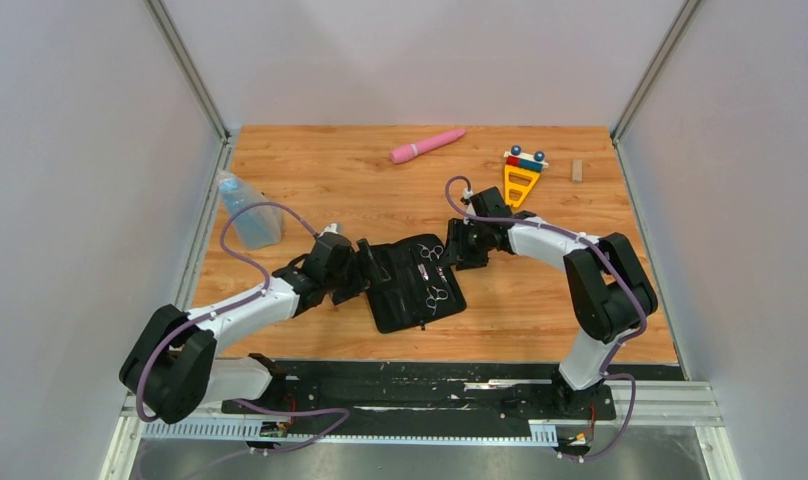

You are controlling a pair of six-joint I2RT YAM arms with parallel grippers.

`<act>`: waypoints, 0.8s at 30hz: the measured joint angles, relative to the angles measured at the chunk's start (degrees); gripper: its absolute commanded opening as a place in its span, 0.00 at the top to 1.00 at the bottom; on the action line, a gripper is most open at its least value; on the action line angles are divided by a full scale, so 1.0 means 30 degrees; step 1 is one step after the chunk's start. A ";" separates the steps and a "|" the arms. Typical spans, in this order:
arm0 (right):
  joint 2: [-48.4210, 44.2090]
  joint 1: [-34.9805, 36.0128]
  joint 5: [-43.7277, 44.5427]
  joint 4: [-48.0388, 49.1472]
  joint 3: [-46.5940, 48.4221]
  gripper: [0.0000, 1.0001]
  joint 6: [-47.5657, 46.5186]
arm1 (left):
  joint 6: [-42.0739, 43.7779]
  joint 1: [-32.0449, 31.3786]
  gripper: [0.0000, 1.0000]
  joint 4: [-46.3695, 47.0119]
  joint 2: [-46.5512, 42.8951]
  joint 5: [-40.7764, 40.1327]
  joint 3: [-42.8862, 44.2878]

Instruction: Sort the hair-cutting tools

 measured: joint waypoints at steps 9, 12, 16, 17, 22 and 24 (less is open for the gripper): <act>0.0160 0.0000 -0.1435 0.1282 -0.0452 0.52 0.0146 | 0.0612 -0.0007 0.01 0.1778 0.0335 0.2623 0.1923; 0.0138 -0.0036 -0.1712 0.1574 -0.0772 0.52 0.0233 | 0.0605 -0.0051 0.01 0.2718 0.1071 0.3388 0.2761; 0.0036 -0.0087 -0.1814 0.1814 -0.0962 0.52 0.0386 | 0.0663 -0.0124 0.00 0.1865 0.1610 0.3002 0.4000; 0.0007 -0.0087 -0.1800 0.1872 -0.1005 0.52 0.0423 | 0.0663 -0.0138 0.00 0.1421 0.1537 0.2616 0.4160; -0.0102 -0.0087 -0.1683 0.2018 -0.1239 0.52 0.0510 | 0.0561 0.0182 0.00 -0.1348 0.0437 0.0262 0.3861; -0.0124 -0.0095 -0.1632 0.2025 -0.1268 0.52 0.0561 | 0.0437 0.0510 0.00 -0.1698 -0.0022 -0.0197 0.3118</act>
